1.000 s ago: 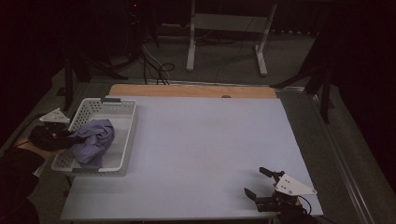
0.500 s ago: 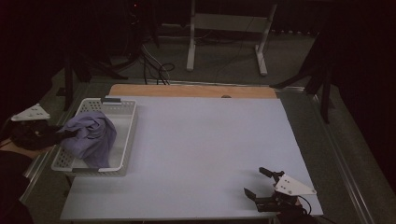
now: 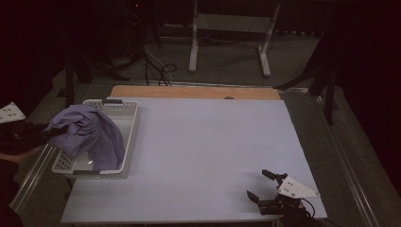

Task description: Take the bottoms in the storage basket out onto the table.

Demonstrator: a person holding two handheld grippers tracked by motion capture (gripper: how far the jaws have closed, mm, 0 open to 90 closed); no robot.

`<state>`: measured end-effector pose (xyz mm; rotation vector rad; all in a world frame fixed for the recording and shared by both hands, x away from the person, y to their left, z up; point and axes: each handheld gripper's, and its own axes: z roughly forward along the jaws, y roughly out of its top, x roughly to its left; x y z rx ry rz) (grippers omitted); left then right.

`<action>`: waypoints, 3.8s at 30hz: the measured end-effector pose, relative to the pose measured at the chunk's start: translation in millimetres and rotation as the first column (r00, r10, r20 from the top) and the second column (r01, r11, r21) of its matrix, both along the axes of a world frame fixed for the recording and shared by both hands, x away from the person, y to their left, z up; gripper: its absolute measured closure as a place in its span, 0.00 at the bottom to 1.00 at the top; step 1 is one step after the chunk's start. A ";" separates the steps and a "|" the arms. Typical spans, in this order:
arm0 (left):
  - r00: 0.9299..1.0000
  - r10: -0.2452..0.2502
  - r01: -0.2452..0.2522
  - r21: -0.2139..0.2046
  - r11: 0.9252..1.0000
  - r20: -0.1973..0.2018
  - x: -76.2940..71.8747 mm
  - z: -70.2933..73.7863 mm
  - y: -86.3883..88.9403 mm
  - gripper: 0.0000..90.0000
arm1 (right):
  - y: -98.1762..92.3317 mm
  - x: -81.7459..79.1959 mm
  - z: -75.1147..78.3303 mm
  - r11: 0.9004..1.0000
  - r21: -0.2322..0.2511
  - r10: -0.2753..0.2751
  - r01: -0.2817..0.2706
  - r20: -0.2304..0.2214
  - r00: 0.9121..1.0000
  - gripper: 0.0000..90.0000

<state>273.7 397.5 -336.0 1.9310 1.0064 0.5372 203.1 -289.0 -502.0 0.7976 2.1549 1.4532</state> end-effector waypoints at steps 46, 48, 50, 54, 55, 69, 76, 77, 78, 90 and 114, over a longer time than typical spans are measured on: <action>0.968 -0.118 0.137 -0.076 0.988 0.220 2.3 100.3 -43.2 0.85 | -0.8 -0.1 0.3 1.000 0.014 -0.001 0.001 0.002 1.000 0.10; 0.967 -0.131 0.151 -0.077 0.985 0.220 6.8 100.4 -50.4 0.85 | -1.1 0.0 0.4 1.000 0.015 -0.002 0.002 0.004 1.000 0.10; 0.964 -0.148 0.167 -0.071 0.983 0.221 11.2 100.4 -58.0 0.85 | -1.0 0.0 0.3 1.000 0.014 -0.002 0.002 0.003 1.000 0.10; 0.959 -0.184 0.203 -0.071 0.977 0.216 20.4 100.1 -73.7 0.85 | -0.8 -0.1 0.4 1.000 0.014 0.001 -0.001 0.004 1.000 0.10; 0.958 -0.190 0.208 -0.065 0.976 0.215 22.4 99.8 -77.7 0.85 | -0.7 -0.2 0.3 1.000 0.013 0.001 -0.001 0.004 1.000 0.10; 0.939 -0.293 0.307 -0.052 0.950 0.181 51.9 91.2 -133.1 0.85 | -2.2 -0.7 1.2 1.000 0.019 0.009 -0.009 0.011 1.000 0.10; 0.921 -0.352 0.364 -0.044 0.931 0.169 62.6 84.9 -165.0 0.85 | -1.9 -0.8 1.0 1.000 0.021 0.007 -0.007 0.009 1.000 0.10; 0.918 -0.360 0.372 -0.047 0.927 0.167 64.0 83.7 -169.7 0.85 | -1.9 -0.8 1.0 1.000 0.021 0.007 -0.007 0.009 1.000 0.10; 0.915 -0.368 0.380 -0.048 0.924 0.166 65.1 82.3 -174.3 0.85 | -2.1 -0.8 1.1 1.000 0.022 0.007 -0.007 0.010 1.000 0.10; 0.892 -0.429 0.438 -0.041 0.898 0.141 77.7 66.7 -220.5 0.85 | -3.7 -1.1 2.4 0.999 0.033 0.010 -0.010 0.010 1.000 0.10; 0.872 -0.476 0.481 -0.025 0.876 0.113 101.1 44.8 -286.7 0.85 | -3.0 -0.9 2.3 0.999 0.040 0.004 -0.005 0.019 1.000 0.10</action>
